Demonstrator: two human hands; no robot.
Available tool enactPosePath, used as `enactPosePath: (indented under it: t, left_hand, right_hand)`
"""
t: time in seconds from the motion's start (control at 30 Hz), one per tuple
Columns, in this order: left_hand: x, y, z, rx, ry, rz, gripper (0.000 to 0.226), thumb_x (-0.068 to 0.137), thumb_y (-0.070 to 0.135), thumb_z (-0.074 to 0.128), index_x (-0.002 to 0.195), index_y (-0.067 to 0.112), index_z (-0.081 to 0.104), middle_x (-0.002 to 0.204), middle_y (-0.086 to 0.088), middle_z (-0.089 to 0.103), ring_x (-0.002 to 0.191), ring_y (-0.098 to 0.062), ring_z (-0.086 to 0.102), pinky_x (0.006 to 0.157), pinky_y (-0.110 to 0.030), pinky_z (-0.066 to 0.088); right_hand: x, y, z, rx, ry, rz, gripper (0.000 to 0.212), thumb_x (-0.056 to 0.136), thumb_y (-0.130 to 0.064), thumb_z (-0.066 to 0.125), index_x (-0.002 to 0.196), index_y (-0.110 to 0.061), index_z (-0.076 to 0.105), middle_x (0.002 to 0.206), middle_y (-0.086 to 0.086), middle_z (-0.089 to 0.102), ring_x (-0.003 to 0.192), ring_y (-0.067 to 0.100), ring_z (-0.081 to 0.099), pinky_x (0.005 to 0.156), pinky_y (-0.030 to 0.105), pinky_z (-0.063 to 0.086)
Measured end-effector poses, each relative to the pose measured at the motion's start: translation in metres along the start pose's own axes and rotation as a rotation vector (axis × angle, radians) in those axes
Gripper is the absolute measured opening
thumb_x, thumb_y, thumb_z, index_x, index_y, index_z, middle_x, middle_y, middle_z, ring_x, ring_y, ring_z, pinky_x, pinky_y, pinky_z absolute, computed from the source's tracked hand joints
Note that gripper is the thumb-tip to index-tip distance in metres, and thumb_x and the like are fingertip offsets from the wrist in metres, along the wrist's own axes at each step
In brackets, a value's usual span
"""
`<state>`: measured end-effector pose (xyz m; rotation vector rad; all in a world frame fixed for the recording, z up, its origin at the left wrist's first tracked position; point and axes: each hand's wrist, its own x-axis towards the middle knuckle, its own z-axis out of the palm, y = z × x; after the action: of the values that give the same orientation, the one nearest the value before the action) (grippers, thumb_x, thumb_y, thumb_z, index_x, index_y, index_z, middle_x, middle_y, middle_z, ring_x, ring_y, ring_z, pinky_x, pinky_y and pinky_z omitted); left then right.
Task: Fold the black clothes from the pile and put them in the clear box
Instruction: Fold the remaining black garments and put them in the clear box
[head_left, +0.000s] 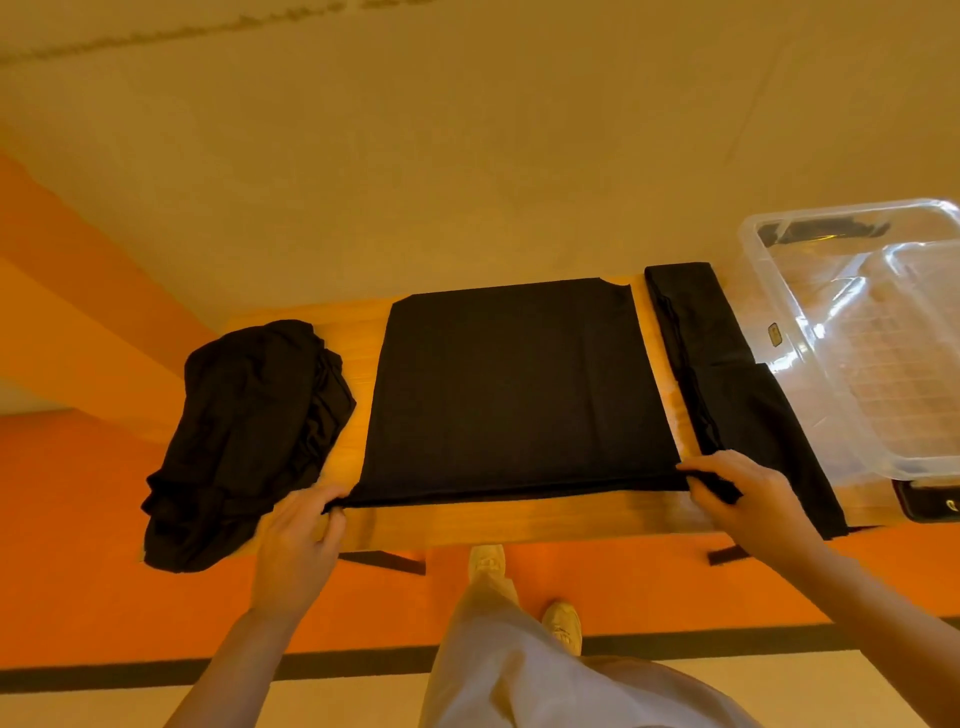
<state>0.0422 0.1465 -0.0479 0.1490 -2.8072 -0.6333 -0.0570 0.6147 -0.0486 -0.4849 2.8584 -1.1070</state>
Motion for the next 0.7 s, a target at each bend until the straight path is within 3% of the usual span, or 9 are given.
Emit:
enactPosePath:
  t: [0.1,0.17,0.23,0.33,0.4,0.47,0.53,0.6,0.7]
  left_hand:
    - [0.013,0.005,-0.013,-0.141,0.091,-0.068,0.025,0.085,-0.006,0.064,0.105,0.007,0.067,0.098,-0.001,0.062,0.095,-0.025,0.062,0.078,-0.03,0.049]
    - [0.021,0.013,-0.019,-0.271,0.13,-0.151,0.026,0.087,-0.004,0.062,0.107,0.013,0.065,0.103,-0.004,0.063,0.098,-0.019,0.062,0.078,-0.019,0.051]
    - [0.029,0.02,-0.025,-0.377,0.13,-0.207,0.025,0.09,0.001,0.06,0.11,0.015,0.065,0.116,-0.002,0.062,0.105,0.0,0.058,0.084,-0.007,0.046]
    - [0.039,0.027,-0.033,-0.495,0.105,-0.215,0.024,0.093,0.013,0.057,0.114,0.018,0.067,0.126,0.009,0.059,0.104,0.013,0.055,0.083,-0.005,0.045]
    - [0.043,0.03,-0.038,-0.593,0.094,-0.22,0.022,0.092,0.02,0.056,0.108,0.028,0.068,0.111,0.007,0.068,0.105,-0.005,0.062,0.085,-0.019,0.051]
    - [0.046,0.031,-0.042,-0.604,0.076,-0.219,0.019,0.089,0.026,0.057,0.098,0.038,0.068,0.083,0.001,0.07,0.084,-0.032,0.066,0.073,-0.04,0.052]
    - [0.046,0.03,-0.044,-0.573,0.042,-0.189,0.015,0.087,0.028,0.058,0.096,0.037,0.067,0.076,-0.005,0.067,0.074,-0.042,0.062,0.065,-0.047,0.051]
    - [0.045,0.032,-0.046,-0.589,0.011,-0.185,0.017,0.085,0.028,0.059,0.094,0.039,0.067,0.08,0.0,0.069,0.079,-0.026,0.067,0.071,-0.042,0.053]
    - [0.04,0.041,-0.05,-0.626,-0.023,-0.184,0.026,0.083,0.024,0.06,0.09,0.047,0.069,0.087,0.007,0.072,0.084,-0.008,0.068,0.074,-0.023,0.055]
  right_hand:
    - [0.015,-0.006,-0.018,0.121,0.071,0.047,0.034,0.083,-0.007,0.069,0.099,-0.036,0.063,0.092,-0.014,0.067,0.093,-0.003,0.063,0.082,0.006,0.047]
    - [0.022,-0.012,-0.028,0.241,0.09,0.052,0.011,0.084,-0.039,0.065,0.095,-0.04,0.066,0.099,-0.016,0.066,0.093,0.0,0.065,0.082,0.009,0.049]
    - [0.024,-0.015,-0.034,0.369,0.093,0.048,0.04,0.076,-0.067,0.059,0.101,-0.037,0.067,0.104,-0.016,0.068,0.099,0.002,0.065,0.086,0.012,0.049]
    - [0.027,-0.024,-0.042,0.492,0.107,0.06,0.039,0.077,-0.062,0.062,0.103,-0.034,0.07,0.104,-0.012,0.072,0.103,0.008,0.066,0.087,0.015,0.051]
    - [0.027,-0.029,-0.044,0.512,0.136,0.055,0.028,0.075,-0.057,0.062,0.096,-0.041,0.071,0.092,-0.013,0.073,0.093,0.007,0.069,0.08,0.012,0.052]
    - [0.028,-0.034,-0.047,0.523,0.142,0.057,0.025,0.072,-0.064,0.061,0.091,-0.049,0.07,0.085,-0.018,0.072,0.086,0.002,0.068,0.075,0.007,0.05]
    - [0.028,-0.038,-0.048,0.51,0.144,0.075,0.014,0.076,-0.056,0.062,0.087,-0.054,0.069,0.083,-0.019,0.072,0.084,0.0,0.068,0.074,0.007,0.05]
    - [0.026,-0.039,-0.051,0.532,0.132,0.101,0.008,0.079,-0.051,0.066,0.085,-0.054,0.07,0.082,-0.017,0.073,0.083,0.001,0.069,0.074,0.009,0.051]
    - [0.021,-0.04,-0.053,0.564,0.091,0.117,0.038,0.061,-0.078,0.064,0.086,-0.049,0.071,0.081,-0.015,0.073,0.082,0.003,0.069,0.072,0.009,0.051]
